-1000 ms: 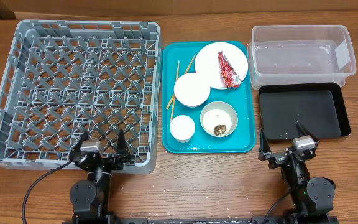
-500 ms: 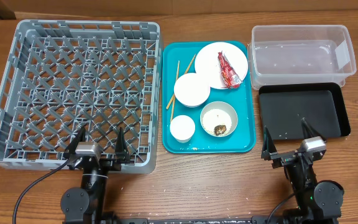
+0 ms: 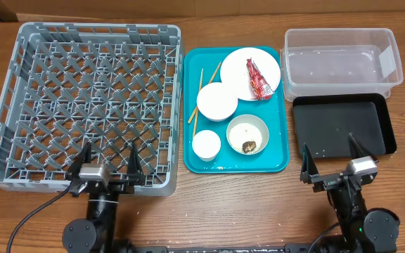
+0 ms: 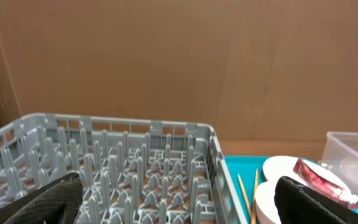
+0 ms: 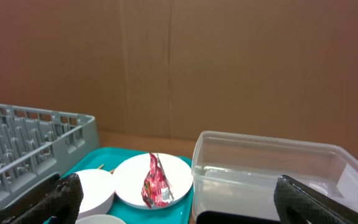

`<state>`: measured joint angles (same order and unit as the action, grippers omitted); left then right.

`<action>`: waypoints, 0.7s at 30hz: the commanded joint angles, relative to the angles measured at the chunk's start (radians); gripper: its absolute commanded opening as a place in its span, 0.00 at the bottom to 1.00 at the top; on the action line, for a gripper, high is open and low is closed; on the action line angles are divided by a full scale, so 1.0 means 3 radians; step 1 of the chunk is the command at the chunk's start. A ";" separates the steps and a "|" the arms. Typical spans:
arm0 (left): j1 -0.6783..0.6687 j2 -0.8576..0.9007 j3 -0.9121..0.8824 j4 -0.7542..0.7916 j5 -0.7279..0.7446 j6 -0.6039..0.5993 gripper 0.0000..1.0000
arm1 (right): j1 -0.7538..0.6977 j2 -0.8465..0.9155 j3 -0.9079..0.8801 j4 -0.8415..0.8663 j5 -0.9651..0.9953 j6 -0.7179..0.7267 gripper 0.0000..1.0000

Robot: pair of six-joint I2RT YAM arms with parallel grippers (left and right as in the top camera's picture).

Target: Sort waste into correct bins and load items into the dishwasher

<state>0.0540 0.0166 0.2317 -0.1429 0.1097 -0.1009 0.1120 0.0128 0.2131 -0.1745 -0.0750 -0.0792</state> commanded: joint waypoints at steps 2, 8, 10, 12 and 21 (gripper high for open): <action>-0.0006 -0.0034 0.0225 0.0014 0.0048 0.0051 1.00 | 0.0015 -0.0033 0.0203 -0.0003 -0.0018 -0.0025 1.00; -0.0006 -0.0033 0.0332 0.0015 0.0048 0.0050 1.00 | 0.0017 -0.0033 0.0346 -0.0139 -0.0017 -0.0027 1.00; -0.0006 -0.0033 0.0333 0.0013 0.0048 0.0051 1.00 | 0.0015 -0.0033 0.0387 -0.0211 -0.0017 -0.0025 1.00; -0.0006 -0.0033 0.0333 0.0003 0.0047 0.0052 1.00 | 0.0017 -0.0033 0.0404 -0.0252 -0.0018 -0.0025 1.00; -0.0006 -0.0033 0.0337 0.0106 0.0072 0.0060 1.00 | 0.0017 -0.0033 0.0408 -0.0249 -0.0019 -0.0024 1.00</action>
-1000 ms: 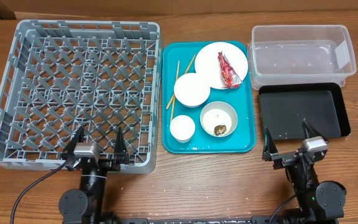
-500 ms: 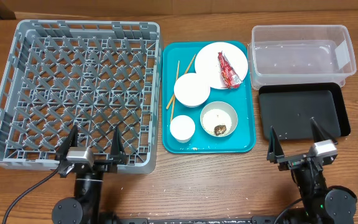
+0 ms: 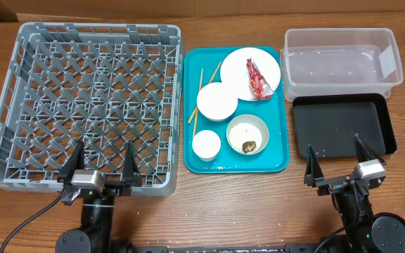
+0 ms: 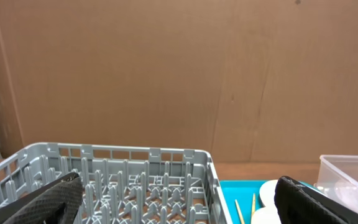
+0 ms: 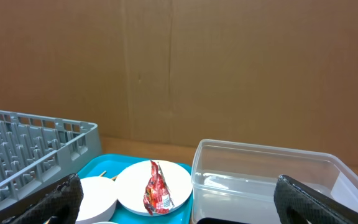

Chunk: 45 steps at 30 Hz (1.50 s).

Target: Sort waste into correct bins and load items into the dishwasher

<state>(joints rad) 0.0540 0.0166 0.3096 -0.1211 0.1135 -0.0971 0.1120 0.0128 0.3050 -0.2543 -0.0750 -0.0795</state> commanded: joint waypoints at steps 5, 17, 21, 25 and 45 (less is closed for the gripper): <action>-0.0006 0.0121 0.0158 -0.0022 0.0306 -0.0064 1.00 | 0.0017 -0.0032 0.0145 0.0015 -0.0019 -0.0023 1.00; -0.0006 0.1436 0.1269 -0.0524 0.0415 0.0118 1.00 | 0.0017 0.0436 0.0455 -0.0106 -0.0127 -0.0022 1.00; -0.0006 0.1957 0.1884 -0.1152 0.0413 0.0233 1.00 | 0.0017 0.0838 0.0815 -0.0303 -0.0135 -0.0022 1.00; -0.0006 0.2431 0.2471 -0.1610 0.0412 0.0253 1.00 | 0.0017 0.1436 0.1366 -0.0579 -0.0219 -0.0022 1.00; -0.0006 0.3501 0.3171 -0.2262 0.0403 0.0399 1.00 | 0.0019 0.5207 0.4598 -0.2341 -0.1575 -0.0006 1.00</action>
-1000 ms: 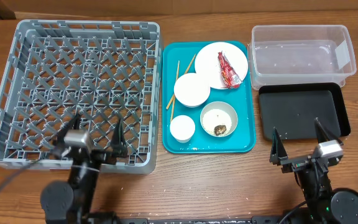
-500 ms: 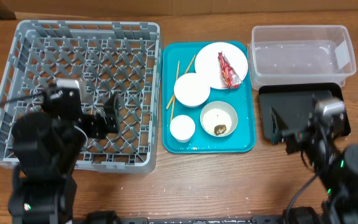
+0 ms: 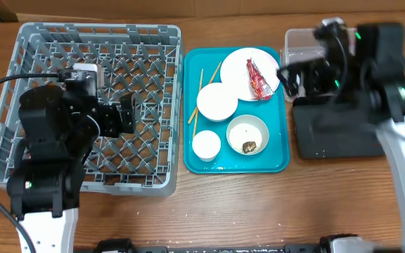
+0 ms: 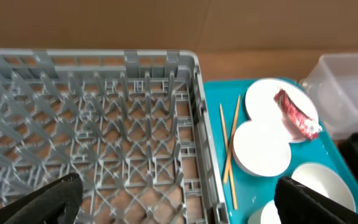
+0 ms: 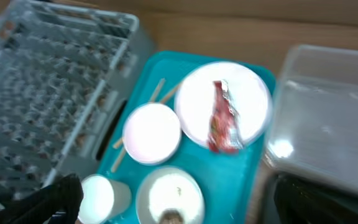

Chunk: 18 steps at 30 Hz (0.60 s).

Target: Sort waste into correct bins and load items into the dishwasher

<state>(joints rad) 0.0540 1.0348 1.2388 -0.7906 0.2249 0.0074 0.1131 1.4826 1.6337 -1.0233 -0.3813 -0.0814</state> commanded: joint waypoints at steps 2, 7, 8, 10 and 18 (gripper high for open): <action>-0.0006 0.0178 0.0074 -0.0037 0.0039 0.0051 1.00 | 0.0015 0.0486 0.0165 0.0460 -0.0792 0.0023 1.00; -0.0006 0.0298 0.0074 -0.0062 0.0015 0.0048 1.00 | 0.0083 0.0931 0.0165 0.1053 -0.0852 0.0023 1.00; -0.0006 0.0310 0.0074 -0.0061 0.0015 0.0050 1.00 | 0.0120 0.0994 0.0165 0.1102 -0.0666 0.0023 1.00; -0.0006 0.0343 0.0074 -0.0060 0.0015 0.0050 1.00 | 0.0248 0.1129 0.0165 0.1162 -0.0039 0.0023 1.00; -0.0006 0.0460 0.0074 -0.0066 0.0015 0.0050 1.00 | 0.0739 0.1598 0.0165 0.1296 0.1629 0.0028 1.00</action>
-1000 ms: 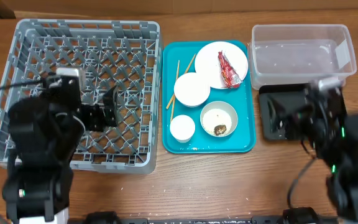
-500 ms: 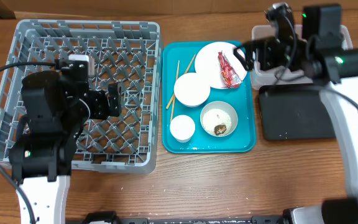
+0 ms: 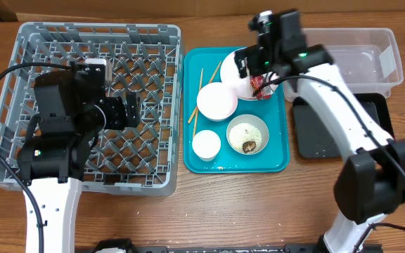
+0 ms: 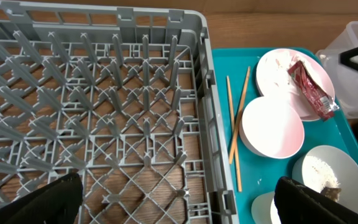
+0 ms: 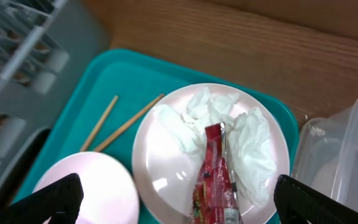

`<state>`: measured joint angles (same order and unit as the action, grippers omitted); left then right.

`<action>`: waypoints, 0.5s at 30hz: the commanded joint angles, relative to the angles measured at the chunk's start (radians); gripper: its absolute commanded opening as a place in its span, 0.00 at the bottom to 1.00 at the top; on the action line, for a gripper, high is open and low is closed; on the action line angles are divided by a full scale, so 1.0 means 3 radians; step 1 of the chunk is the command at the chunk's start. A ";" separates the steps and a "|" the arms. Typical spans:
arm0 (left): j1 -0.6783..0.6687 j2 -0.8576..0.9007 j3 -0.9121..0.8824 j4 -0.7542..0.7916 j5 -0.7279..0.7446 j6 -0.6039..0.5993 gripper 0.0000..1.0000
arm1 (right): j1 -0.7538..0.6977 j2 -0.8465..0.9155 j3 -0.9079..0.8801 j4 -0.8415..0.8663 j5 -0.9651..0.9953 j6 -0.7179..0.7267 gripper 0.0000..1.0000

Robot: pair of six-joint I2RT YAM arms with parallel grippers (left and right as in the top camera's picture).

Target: Sort waste into correct bins and load items into the dishwasher

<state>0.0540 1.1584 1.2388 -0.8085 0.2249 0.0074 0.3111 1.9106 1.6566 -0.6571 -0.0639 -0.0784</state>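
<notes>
A red wrapper [image 5: 216, 186] lies on crumpled white tissue [image 5: 250, 140] on the large white plate [image 3: 239, 62] at the back of the teal tray [image 3: 281, 160]. My right gripper [image 3: 257, 70] hovers open just over that plate, empty; its fingertips [image 5: 42, 202] frame the wrapper. On the tray there are also a smaller white plate [image 3: 216, 102], a bowl with food scraps [image 3: 248, 135], a white cup [image 3: 206, 145] and chopsticks [image 3: 194, 112]. My left gripper [image 3: 121, 114] hangs open and empty over the grey dish rack [image 3: 20, 98].
A clear plastic bin [image 3: 361, 53] stands at the back right, with a black tray bin [image 3: 343, 130] in front of it. The rack's right wall [image 4: 205, 93] runs close beside the teal tray. Bare wood lies along the near edge.
My right gripper was over the left end of the bins and is now further left, low over the large plate and wrapper. The left gripper stays over the rack, looking down more steeply.
Both grippers first sat open at the table's near edge, facing the back wall, and stood much the same a moment later. Then the left was raised over the rack and the right over the bins. Now the right one is above the wrapper's plate.
</notes>
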 commanded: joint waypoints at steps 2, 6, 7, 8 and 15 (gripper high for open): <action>-0.0006 0.0071 0.0072 -0.0019 0.0015 0.0048 1.00 | 0.0085 0.0296 0.0089 0.0120 0.0573 0.0089 0.99; -0.0006 0.0104 0.0072 -0.0039 0.0015 0.0048 1.00 | 0.0076 0.0493 0.0089 0.0186 0.0573 0.0089 0.95; -0.0006 0.0108 0.0072 -0.0042 0.0015 0.0048 1.00 | 0.0072 0.0539 0.0089 0.0210 0.0573 0.0089 0.94; -0.0006 0.0109 0.0072 -0.0045 0.0015 0.0050 1.00 | 0.0069 0.0579 0.0089 0.0234 0.0573 0.0089 0.93; -0.0006 0.0109 0.0072 -0.0056 0.0014 0.0050 1.00 | 0.0048 0.0839 0.0089 0.0454 0.0573 0.0116 0.91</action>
<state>0.0540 1.1843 1.2388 -0.8234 0.2249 0.0074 0.3336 2.1372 1.6569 -0.5392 0.0940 -0.0563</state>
